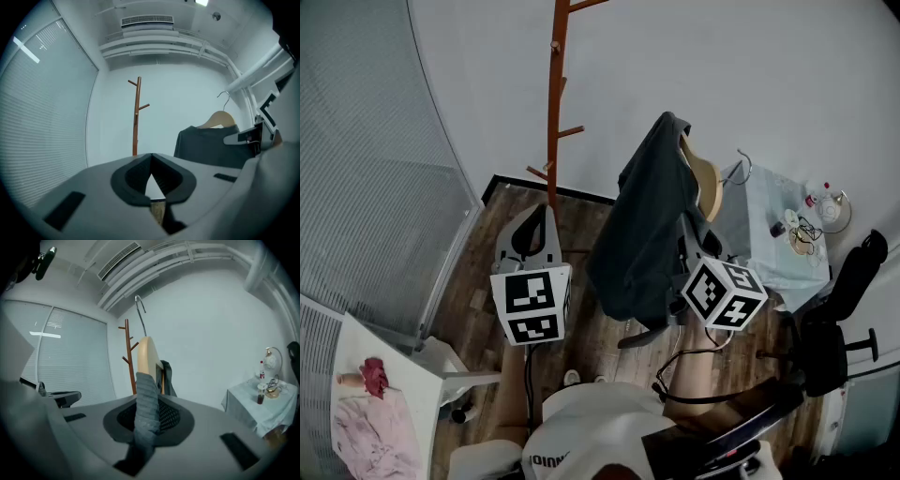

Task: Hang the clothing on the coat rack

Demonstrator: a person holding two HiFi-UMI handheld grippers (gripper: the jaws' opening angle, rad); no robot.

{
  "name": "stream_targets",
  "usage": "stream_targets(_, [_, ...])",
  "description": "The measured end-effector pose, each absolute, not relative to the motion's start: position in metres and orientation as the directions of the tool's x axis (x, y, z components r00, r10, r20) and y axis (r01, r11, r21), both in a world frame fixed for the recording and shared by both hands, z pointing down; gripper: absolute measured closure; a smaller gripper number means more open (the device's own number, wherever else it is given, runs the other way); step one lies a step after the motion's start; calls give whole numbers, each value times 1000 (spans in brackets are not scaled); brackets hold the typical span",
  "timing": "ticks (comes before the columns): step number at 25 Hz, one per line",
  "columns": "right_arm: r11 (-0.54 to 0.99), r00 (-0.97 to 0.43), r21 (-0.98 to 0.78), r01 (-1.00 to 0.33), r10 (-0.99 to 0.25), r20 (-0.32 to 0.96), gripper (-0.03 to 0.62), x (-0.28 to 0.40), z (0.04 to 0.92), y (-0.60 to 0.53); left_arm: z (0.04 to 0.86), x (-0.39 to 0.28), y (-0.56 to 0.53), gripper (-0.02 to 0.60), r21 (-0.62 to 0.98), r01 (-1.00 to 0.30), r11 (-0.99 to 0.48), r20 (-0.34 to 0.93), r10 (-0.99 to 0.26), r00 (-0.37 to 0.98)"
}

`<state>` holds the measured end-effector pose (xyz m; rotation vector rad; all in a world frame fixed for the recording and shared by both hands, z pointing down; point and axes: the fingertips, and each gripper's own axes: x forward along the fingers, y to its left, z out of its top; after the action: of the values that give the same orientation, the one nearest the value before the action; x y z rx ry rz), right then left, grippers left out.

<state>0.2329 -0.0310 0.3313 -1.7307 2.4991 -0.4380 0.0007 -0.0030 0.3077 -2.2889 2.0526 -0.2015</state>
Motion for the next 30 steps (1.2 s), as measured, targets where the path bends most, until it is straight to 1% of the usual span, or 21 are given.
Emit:
stream_targets(7, [344,-382,-267,-900,-918,107,548,227,330,-36,303,1,-4,568,-133,-985,-108,49,-994,102])
stream_targets(18, [336,-375,-254,-907,-919,122,548,217,334,-42,307,-11,-5,568,-131,-985,-108,58,-993,101])
stream_targets(24, [309,-346,-235,-922,-928,140,548,210,333,-49,308,-31,-6,568,-153,-983,-97,60,-994,89])
stream_targets(30, [285,-310,-183,-941,-942,129,548,201,321,-62,302,-51,-9,568,-172,-980,-101,40,-995,96])
